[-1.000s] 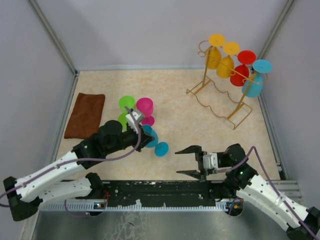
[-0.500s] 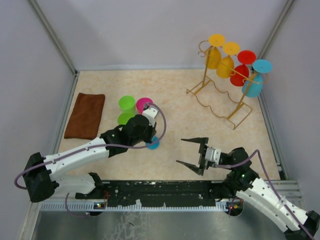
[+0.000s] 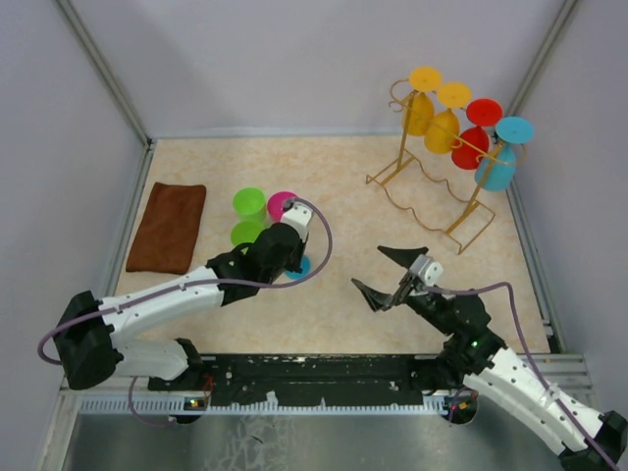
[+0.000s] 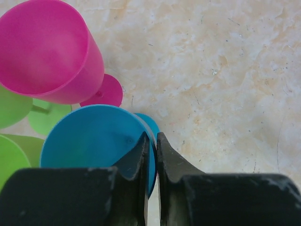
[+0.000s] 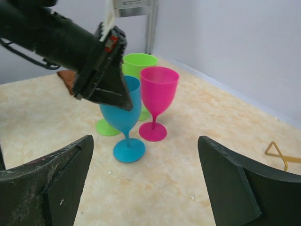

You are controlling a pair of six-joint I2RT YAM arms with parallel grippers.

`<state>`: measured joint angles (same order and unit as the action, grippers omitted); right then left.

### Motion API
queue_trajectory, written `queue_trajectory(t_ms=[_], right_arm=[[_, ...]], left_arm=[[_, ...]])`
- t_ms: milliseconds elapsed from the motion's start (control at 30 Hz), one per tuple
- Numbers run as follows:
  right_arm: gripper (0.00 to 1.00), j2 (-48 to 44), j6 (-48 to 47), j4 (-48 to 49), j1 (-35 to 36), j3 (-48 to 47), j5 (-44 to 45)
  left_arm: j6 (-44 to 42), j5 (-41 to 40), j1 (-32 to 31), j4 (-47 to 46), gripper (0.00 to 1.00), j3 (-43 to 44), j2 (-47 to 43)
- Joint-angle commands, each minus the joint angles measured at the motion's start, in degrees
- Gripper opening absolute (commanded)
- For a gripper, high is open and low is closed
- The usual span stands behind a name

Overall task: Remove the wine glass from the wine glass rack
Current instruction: Place the wine glass at the center of the board.

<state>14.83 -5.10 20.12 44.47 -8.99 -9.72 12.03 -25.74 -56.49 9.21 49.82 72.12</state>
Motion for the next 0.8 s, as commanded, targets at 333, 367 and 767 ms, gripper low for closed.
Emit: queue_trajectory(t_ms=[333, 367, 767], right_arm=[[0.92, 15.8, 16.3, -12.9, -0.8, -12.4, 34.3], [0.93, 17.9, 17.7, -15.1, -1.5, -13.9, 35.3], [0.99, 29.6, 34.7, -29.4, -28.3, -19.5, 19.4]], left_arm=[[2.0, -1.3, 0.1, 2.4, 0.52, 4.7, -3.0], [2.1, -1.0, 0.1, 2.8, 0.54, 4.9, -4.0], [3.8, 4.9, 0.1, 5.8, 0.69, -0.8, -20.8]])
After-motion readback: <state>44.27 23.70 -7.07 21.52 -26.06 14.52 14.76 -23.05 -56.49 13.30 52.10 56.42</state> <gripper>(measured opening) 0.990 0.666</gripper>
